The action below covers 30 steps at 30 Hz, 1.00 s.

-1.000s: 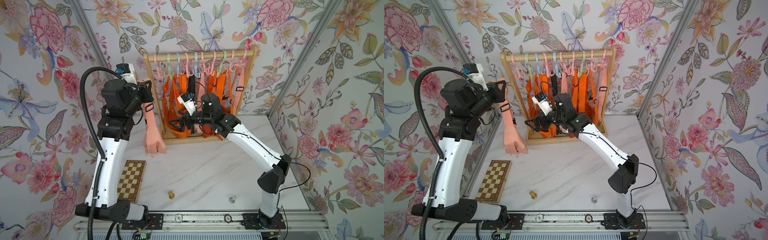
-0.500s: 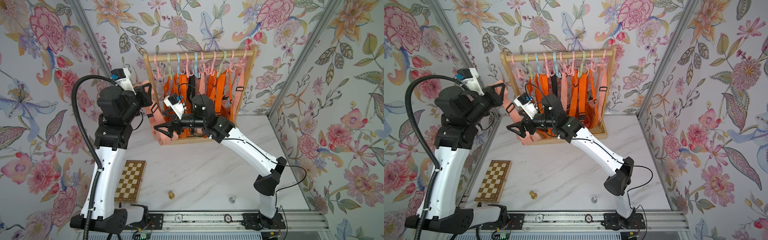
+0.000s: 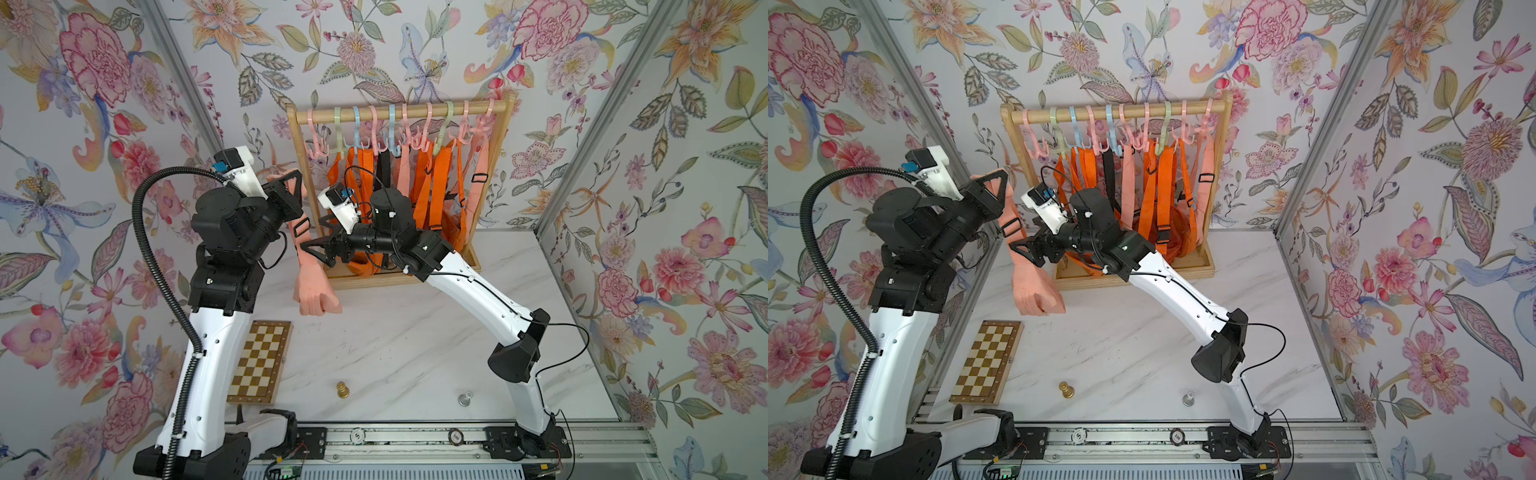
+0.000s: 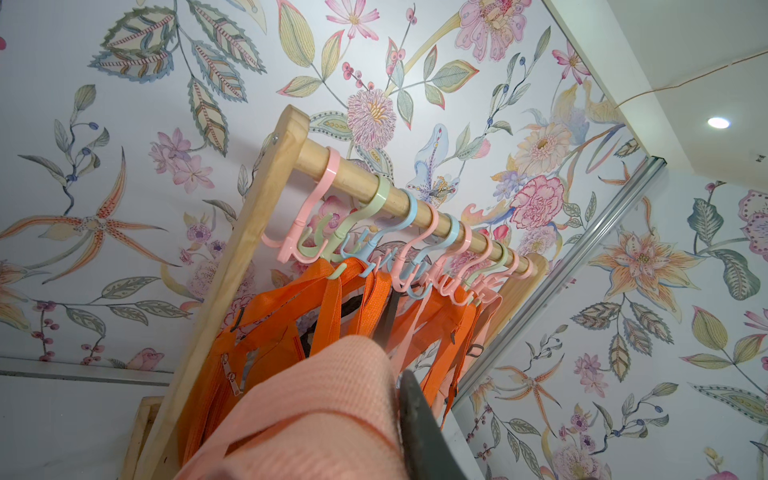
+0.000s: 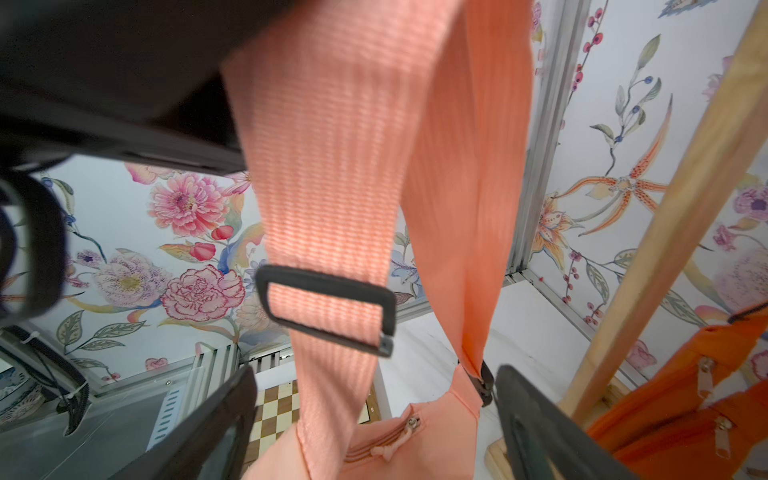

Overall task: Take the bag off the hook
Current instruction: Pick up the bag from the hook.

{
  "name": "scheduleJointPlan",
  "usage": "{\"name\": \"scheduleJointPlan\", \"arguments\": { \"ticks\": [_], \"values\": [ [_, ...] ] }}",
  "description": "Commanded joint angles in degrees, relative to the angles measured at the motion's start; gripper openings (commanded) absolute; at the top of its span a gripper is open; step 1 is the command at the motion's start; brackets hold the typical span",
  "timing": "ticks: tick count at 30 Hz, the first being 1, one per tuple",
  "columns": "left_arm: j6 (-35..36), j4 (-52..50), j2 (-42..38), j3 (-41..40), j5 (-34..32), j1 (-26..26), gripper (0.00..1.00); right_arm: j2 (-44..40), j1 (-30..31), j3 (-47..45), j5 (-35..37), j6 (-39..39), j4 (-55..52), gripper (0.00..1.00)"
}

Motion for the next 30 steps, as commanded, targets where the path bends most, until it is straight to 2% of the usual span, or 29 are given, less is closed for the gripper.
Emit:
{"name": "scheduleJointPlan", "arguments": {
  "ticks": [1,4,7,10,19,21,29,30],
  "values": [
    [-1.29,4.69,0.05,-0.85,1.69,-1.28,0.20,0.28,0.50,1.72,-4.78,1.12,1.19,0.89],
    [-1.39,5.05,-0.03,-0.93,1.50,-2.19,0.21,0.85,0.49,1.72,-7.79,3.69,2.93,0.85],
    [-1.64,5.14,-0.43,-1.07,1.26,-3.04,0.20,1.26,0.07,1.86,-7.33,5.48,3.62,0.77],
    [-1.63,5.12,-1.23,-1.32,0.95,-3.46,0.21,1.15,-1.05,1.81,-6.54,6.86,3.65,0.53],
    [-2.47,6.91,-2.53,-3.31,0.82,-3.65,0.22,-0.06,-3.48,1.37,-8.53,7.43,3.69,0.15],
    [-2.70,7.12,-2.26,-3.24,1.32,-3.71,0.22,-0.47,-3.78,1.14,-8.49,7.50,3.38,0.00],
    [-2.46,7.21,-1.09,-2.49,2.58,-3.85,0.23,-4.62,-4.07,-3.96,-8.46,3.73,3.29,0.00],
    [-2.73,7.34,-0.92,-2.31,2.84,-3.79,0.23,-5.13,-4.09,-4.76,-8.63,3.47,3.29,0.04]
  ]
}}
